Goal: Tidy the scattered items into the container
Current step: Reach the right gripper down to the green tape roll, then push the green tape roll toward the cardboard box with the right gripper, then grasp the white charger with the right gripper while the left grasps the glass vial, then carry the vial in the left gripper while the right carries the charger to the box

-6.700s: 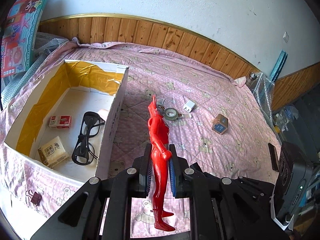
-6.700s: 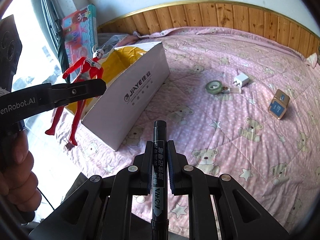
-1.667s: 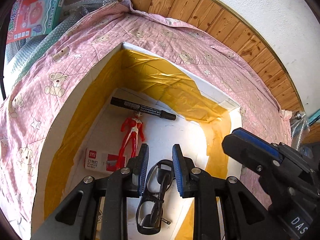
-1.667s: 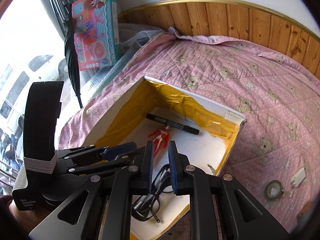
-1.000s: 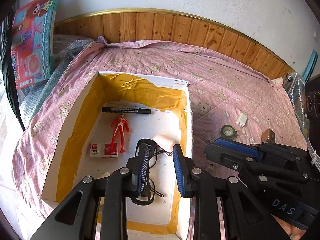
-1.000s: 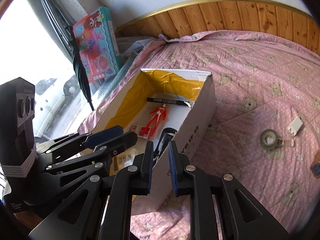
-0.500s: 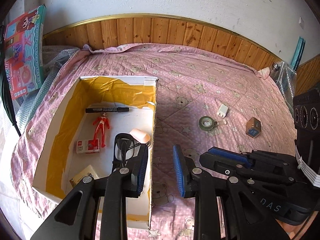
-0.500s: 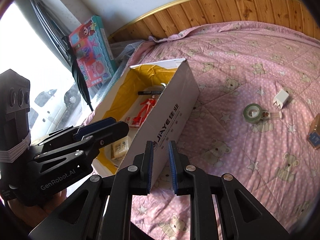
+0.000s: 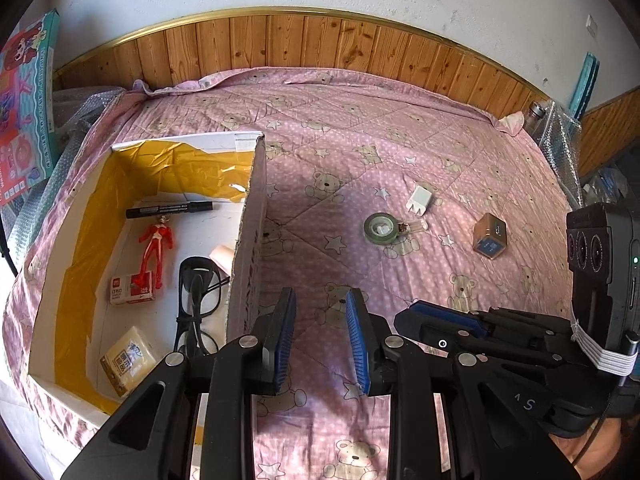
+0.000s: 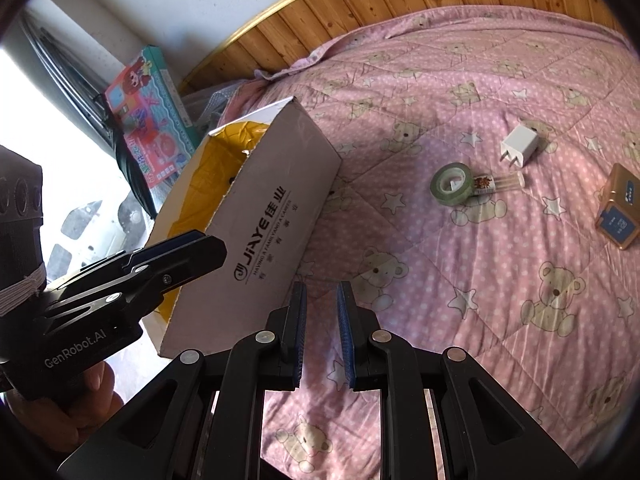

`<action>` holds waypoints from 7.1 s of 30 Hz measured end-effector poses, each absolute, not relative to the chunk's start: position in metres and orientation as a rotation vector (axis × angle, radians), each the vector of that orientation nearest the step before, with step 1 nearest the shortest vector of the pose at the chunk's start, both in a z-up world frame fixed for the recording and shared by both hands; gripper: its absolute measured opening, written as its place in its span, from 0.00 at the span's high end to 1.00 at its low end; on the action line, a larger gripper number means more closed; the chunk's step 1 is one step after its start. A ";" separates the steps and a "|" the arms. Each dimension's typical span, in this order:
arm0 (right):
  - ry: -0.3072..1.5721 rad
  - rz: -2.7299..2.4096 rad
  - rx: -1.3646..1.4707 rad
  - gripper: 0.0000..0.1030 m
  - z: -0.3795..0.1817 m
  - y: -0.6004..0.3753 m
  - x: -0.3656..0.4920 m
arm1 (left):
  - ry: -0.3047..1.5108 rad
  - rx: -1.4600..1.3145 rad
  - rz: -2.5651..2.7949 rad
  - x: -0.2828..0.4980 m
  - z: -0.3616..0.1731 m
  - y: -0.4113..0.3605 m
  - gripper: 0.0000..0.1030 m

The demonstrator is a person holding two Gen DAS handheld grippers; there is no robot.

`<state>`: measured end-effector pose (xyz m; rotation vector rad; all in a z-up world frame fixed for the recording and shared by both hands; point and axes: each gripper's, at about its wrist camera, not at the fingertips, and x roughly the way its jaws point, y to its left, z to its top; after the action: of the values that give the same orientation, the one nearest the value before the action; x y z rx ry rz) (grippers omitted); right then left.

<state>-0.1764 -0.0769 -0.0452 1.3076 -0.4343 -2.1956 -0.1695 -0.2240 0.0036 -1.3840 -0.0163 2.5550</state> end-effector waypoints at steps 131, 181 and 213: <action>-0.099 -2.396 1.423 0.67 -0.136 0.017 -0.244 | -0.132 -1.625 2.235 -0.239 -0.130 -0.113 0.59; -0.117 -2.443 1.300 0.69 -0.060 -0.011 -0.105 | 0.050 -1.298 2.524 -0.132 -0.022 -0.140 0.83; 0.015 -2.371 1.165 0.69 -0.001 -0.109 -0.088 | -0.179 -1.194 2.596 -0.120 0.014 -0.232 0.83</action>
<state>-0.0878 -0.1095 -0.0013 1.1647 0.0152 -2.3709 -0.1200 -0.2316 0.0136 -1.1936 -0.1788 2.5964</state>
